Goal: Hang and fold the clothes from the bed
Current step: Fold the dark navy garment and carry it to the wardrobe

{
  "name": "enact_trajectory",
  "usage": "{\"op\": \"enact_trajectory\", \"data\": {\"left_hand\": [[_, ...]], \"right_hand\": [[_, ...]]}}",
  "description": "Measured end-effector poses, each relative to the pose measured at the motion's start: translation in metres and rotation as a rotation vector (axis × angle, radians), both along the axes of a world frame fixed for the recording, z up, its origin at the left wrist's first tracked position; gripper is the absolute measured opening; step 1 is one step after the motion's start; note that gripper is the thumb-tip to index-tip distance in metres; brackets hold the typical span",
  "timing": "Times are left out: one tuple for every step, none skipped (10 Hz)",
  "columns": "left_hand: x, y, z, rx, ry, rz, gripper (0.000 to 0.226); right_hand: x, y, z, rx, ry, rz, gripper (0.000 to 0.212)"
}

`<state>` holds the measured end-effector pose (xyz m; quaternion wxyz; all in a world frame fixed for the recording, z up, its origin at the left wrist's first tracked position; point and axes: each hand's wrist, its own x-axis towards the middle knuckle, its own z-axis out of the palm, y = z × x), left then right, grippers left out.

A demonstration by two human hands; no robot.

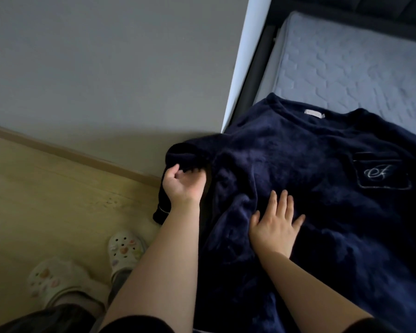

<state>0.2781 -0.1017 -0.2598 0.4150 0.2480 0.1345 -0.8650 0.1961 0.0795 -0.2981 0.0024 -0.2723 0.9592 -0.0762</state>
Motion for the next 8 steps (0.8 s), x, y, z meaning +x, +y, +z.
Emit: {"op": "enact_trajectory", "data": {"left_hand": [[0.008, -0.008, 0.006, 0.019, 0.135, 0.121, 0.039], [0.01, -0.011, 0.009, -0.022, 0.141, 0.046, 0.05], [0.012, -0.014, 0.018, -0.1, -0.001, -0.094, 0.035], [0.022, -0.03, 0.023, -0.092, -0.157, 0.012, 0.034], [0.028, -0.042, 0.038, -0.21, -0.338, 0.085, 0.036], [0.012, -0.037, 0.063, -0.455, -0.74, 0.069, 0.034], [-0.008, 0.003, 0.078, -1.215, -1.417, 0.01, 0.023], [-0.016, 0.061, 0.063, -1.902, -1.571, -0.284, 0.048]], "right_hand": [[0.0, 0.0, -0.001, -0.012, -0.006, -0.002, 0.069], [0.001, 0.0, 0.0, -0.013, -0.006, -0.002, 0.069], [0.0, 0.0, -0.001, -0.01, -0.011, 0.0, 0.069], [-0.001, 0.0, -0.003, -0.017, -0.007, 0.0, 0.069], [-0.002, 0.0, -0.005, -0.036, 0.003, 0.003, 0.069], [-0.008, 0.001, -0.004, -0.026, -0.042, 0.029, 0.069], [-0.013, 0.001, 0.007, -0.179, -0.209, 0.045, 0.063], [-0.041, 0.014, 0.045, -0.707, -0.832, -0.225, 0.042]]}}
